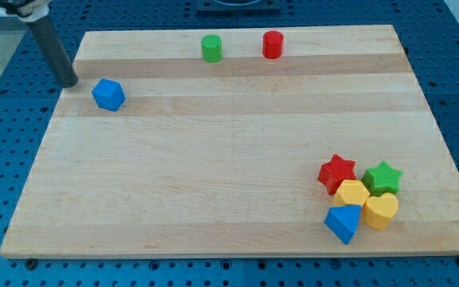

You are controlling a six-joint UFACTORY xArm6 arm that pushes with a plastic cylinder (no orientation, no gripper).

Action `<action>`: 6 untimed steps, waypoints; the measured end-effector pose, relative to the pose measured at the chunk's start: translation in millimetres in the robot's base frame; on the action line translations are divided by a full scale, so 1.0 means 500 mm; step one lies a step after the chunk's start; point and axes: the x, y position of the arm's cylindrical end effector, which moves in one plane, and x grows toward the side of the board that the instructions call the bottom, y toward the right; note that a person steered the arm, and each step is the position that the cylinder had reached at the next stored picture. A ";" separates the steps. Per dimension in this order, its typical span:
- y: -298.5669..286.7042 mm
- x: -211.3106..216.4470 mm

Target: Push blue cube to center

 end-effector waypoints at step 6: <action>0.147 0.069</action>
